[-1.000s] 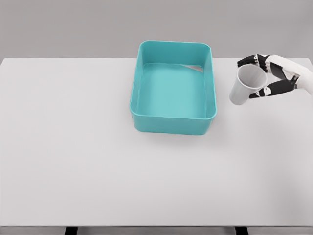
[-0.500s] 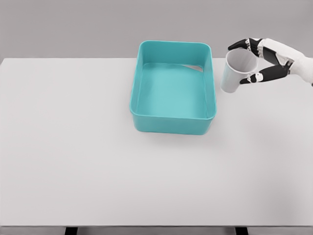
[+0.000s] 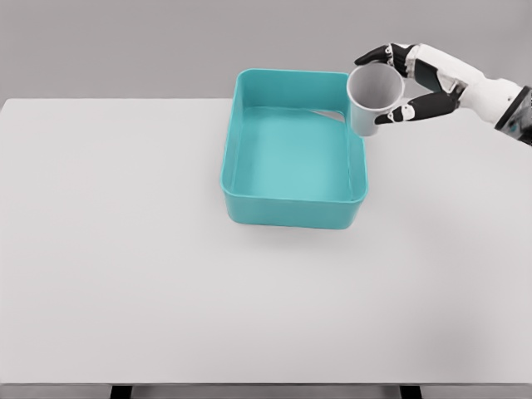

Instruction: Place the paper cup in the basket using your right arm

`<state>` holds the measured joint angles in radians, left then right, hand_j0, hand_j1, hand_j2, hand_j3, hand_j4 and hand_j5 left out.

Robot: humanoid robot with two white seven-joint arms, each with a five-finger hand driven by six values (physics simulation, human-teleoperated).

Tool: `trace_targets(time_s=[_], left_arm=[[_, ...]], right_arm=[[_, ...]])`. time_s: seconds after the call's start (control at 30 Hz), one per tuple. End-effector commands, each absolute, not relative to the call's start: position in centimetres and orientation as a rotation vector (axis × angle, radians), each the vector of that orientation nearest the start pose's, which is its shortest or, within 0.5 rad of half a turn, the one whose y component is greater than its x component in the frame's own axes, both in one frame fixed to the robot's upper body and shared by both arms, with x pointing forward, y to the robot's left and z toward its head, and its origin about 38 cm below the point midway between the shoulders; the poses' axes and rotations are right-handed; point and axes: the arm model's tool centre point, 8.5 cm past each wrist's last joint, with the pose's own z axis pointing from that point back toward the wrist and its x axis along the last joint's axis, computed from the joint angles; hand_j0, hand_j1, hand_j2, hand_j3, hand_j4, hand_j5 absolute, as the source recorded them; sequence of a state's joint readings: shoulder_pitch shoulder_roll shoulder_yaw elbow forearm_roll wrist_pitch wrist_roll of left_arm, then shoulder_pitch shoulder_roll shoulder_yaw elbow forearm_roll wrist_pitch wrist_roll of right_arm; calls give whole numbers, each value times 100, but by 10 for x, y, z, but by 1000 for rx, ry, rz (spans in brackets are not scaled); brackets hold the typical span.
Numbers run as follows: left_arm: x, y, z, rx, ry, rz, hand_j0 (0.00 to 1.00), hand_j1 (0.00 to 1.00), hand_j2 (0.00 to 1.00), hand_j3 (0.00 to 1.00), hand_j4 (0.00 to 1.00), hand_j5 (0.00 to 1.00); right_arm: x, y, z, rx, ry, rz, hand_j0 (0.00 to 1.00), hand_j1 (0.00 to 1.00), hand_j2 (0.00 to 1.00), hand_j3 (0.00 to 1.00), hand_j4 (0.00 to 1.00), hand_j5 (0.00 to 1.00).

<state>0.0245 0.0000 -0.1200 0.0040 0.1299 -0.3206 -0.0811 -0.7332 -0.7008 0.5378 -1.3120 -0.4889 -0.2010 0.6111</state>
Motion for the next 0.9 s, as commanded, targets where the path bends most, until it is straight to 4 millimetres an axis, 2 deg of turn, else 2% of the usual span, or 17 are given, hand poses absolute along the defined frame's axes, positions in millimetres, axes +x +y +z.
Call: trace_targets(time_s=[0.0, 0.07, 0.13, 0.2, 0.33, 0.5, 0.6, 0.7, 0.87], left_arm=[[16, 265, -258, 8, -291, -14, 100, 100, 100, 100, 100, 100], [16, 265, -258, 8, -291, -14, 100, 100, 100, 100, 100, 100], [16, 265, -258, 8, -293, -14, 100, 100, 100, 100, 100, 100], [16, 265, -258, 8, -291, -14, 100, 100, 100, 100, 100, 100], [16, 265, -258, 8, -293, -14, 100, 100, 100, 100, 100, 100], [16, 265, -258, 8, -291, -14, 100, 100, 100, 100, 100, 100], [16, 265, -258, 8, -293, -14, 100, 100, 100, 100, 100, 100], [16, 265, -258, 8, -291, -14, 100, 100, 100, 100, 100, 100], [16, 265, -258, 8, -293, -14, 100, 100, 100, 100, 100, 100]], right_arm=[[487, -290, 265, 250, -1667, 1107, 73, 73, 73, 73, 73, 73], [491, -271, 264, 266, -1681, 1126, 73, 73, 73, 73, 73, 73], [493, -264, 265, 275, -1677, 1124, 72, 72, 72, 72, 72, 72], [498, -247, 267, 264, -1678, 1139, 72, 72, 72, 72, 72, 72], [506, -238, 263, 238, -1680, 1131, 72, 72, 72, 72, 72, 72], [519, -215, 252, 182, -1647, 1177, 72, 72, 72, 72, 72, 72], [526, -198, 239, 134, -1606, 1222, 72, 72, 72, 72, 72, 72], [529, -190, 228, 111, -1577, 1243, 72, 72, 72, 72, 72, 72], [536, -176, 216, -83, -1476, 1399, 70, 70, 70, 70, 70, 70]])
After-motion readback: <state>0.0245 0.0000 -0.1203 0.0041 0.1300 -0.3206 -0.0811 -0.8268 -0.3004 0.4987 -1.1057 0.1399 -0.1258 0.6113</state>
